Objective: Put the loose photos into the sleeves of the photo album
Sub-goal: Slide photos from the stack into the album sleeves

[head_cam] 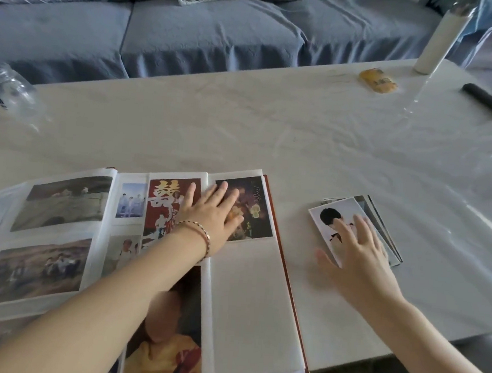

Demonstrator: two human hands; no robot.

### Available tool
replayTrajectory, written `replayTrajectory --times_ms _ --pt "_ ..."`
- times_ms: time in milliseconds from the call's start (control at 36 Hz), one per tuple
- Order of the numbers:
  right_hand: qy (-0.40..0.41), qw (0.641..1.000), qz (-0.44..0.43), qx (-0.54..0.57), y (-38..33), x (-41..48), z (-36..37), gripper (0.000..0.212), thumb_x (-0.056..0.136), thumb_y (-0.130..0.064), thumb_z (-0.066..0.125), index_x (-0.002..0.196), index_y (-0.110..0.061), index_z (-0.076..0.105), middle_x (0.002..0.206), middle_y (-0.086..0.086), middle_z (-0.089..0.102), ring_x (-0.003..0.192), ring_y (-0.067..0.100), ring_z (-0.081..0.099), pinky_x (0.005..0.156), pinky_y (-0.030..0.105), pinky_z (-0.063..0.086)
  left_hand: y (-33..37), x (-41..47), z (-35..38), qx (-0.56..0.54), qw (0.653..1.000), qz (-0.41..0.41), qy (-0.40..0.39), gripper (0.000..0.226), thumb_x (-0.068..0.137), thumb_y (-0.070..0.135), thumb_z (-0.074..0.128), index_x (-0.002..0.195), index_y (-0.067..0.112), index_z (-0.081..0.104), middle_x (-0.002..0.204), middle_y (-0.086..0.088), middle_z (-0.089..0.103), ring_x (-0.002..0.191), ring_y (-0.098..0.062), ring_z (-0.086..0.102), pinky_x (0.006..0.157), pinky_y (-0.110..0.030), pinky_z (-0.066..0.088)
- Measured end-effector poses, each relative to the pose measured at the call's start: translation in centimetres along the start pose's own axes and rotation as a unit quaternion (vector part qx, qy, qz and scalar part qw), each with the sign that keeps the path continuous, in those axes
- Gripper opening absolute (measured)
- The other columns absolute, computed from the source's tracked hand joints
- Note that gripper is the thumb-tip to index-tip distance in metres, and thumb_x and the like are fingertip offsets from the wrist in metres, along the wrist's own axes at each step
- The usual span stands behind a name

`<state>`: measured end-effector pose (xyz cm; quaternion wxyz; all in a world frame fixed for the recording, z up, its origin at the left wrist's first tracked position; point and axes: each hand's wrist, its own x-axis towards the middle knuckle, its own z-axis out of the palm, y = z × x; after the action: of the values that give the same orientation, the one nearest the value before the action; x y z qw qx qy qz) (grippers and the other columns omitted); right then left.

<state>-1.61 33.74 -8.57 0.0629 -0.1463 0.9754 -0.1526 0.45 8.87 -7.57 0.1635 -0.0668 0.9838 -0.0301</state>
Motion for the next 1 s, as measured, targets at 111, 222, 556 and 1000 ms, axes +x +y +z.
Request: replayTrajectory --times_ms 111,222,556,1000 --pt "-0.028 0.998 0.016 -0.045 0.8 0.5 -0.3 0.063 0.087 -0.051 0.050 0.142 -0.028 0.028 0.143 0.009 0.031 0.140 0.025 0.020 0.114 0.035 0.019 0.1 -0.5 -1.1 -0.033 0.998 -0.003 0.048 0.048 0.101 0.036 0.024 0.146 0.022 0.024 0.157 0.005 0.014 0.145 -0.015 -0.005 0.114 -0.042 -0.010" --pt "0.002 0.997 -0.019 -0.080 0.7 0.6 -1.0 0.049 0.092 -0.042 0.045 0.138 -0.027 0.037 0.128 -0.002 0.045 0.127 0.017 0.038 0.097 0.025 0.031 0.4 -2.7 -1.0 -0.103 0.990 0.033 0.085 0.043 0.098 0.029 0.038 0.141 0.025 0.035 0.155 0.008 0.018 0.144 -0.009 0.004 0.115 -0.033 -0.004" --pt "0.145 0.987 -0.059 -0.035 -1.3 -0.8 -3.5 0.021 0.090 -0.003 0.051 0.108 0.000 0.062 0.094 0.014 0.070 0.069 0.034 0.065 0.054 0.027 0.035 0.5 -7.1 0.5 -0.378 0.914 0.005 0.144 0.033 0.092 0.015 0.054 0.124 0.018 0.057 0.128 0.009 0.053 0.114 -0.001 0.047 0.094 -0.007 0.032" --pt "0.049 0.940 -0.262 0.214 -8.2 -4.0 -1.2 0.044 0.087 -0.057 0.044 0.116 -0.028 0.062 0.132 -0.019 0.045 0.123 -0.009 0.038 0.101 0.014 0.036 2.6 -9.3 -1.8 -0.742 0.661 -0.088 0.070 0.015 0.092 0.021 0.057 0.095 0.013 0.069 0.087 -0.008 0.073 0.075 -0.022 0.071 0.064 -0.038 0.059"
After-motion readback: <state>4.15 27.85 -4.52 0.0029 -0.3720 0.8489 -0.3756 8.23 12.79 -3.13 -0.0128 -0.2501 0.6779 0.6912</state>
